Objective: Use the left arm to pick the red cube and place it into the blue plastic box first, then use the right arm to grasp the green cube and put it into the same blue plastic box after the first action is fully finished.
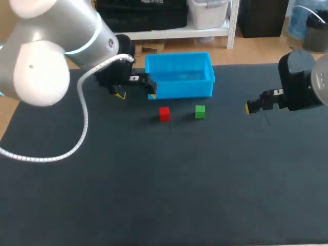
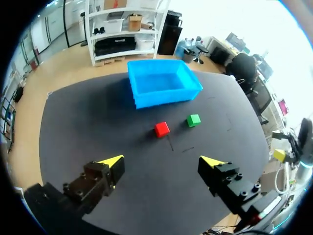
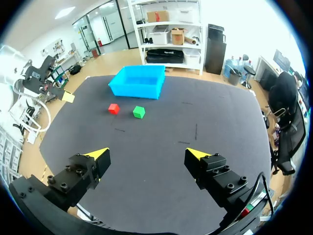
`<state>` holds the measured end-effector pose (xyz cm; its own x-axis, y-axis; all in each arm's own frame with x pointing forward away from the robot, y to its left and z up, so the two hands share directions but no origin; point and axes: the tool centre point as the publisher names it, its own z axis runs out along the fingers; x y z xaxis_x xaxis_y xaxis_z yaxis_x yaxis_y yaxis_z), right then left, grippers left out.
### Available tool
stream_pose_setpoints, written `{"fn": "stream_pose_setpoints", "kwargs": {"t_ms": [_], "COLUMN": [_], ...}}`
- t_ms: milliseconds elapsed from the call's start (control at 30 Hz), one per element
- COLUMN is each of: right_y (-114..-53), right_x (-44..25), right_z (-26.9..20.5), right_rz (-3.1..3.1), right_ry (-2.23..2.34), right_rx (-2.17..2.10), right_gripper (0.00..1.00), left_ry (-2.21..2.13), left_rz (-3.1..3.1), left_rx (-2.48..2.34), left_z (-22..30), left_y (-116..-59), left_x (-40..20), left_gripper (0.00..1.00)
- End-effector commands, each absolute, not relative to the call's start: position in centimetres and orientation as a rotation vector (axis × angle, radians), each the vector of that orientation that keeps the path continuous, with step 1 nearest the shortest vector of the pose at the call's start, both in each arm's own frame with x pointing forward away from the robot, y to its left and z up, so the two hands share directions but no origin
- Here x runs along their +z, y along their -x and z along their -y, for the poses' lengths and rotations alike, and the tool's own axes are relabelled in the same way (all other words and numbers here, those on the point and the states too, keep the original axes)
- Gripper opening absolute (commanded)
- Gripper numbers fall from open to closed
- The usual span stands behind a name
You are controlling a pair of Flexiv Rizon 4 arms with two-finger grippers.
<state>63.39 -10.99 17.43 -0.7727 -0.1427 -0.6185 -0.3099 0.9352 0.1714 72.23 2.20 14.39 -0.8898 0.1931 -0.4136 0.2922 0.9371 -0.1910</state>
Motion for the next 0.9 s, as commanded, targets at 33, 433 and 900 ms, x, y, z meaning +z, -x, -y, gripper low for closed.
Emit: {"fn": "stream_pose_setpoints", "kwargs": {"t_ms": [33,433,900], "right_y": [-63.2,-63.2,-63.2], "right_x": [17.4,17.4,17.4], "right_z": [11.0,11.0,11.0], "right_rz": [-2.452,-2.452,-2.452], "right_ry": [0.317,0.317,0.317], "right_rx": [0.347,0.347,0.347], "right_gripper": [1.00,1.00,1.00], "left_ry": [-0.270,-0.136,-0.052], "left_rz": [-2.775,-2.865,-2.968], "left_rx": [-0.069,-0.003,0.001], "left_z": [-0.4,1.1,2.2], "left_y": [-73.7,-76.5,-79.4], "left_x": [13.5,10.7,8.9], "left_gripper": [1.00,1.00,1.00]}}
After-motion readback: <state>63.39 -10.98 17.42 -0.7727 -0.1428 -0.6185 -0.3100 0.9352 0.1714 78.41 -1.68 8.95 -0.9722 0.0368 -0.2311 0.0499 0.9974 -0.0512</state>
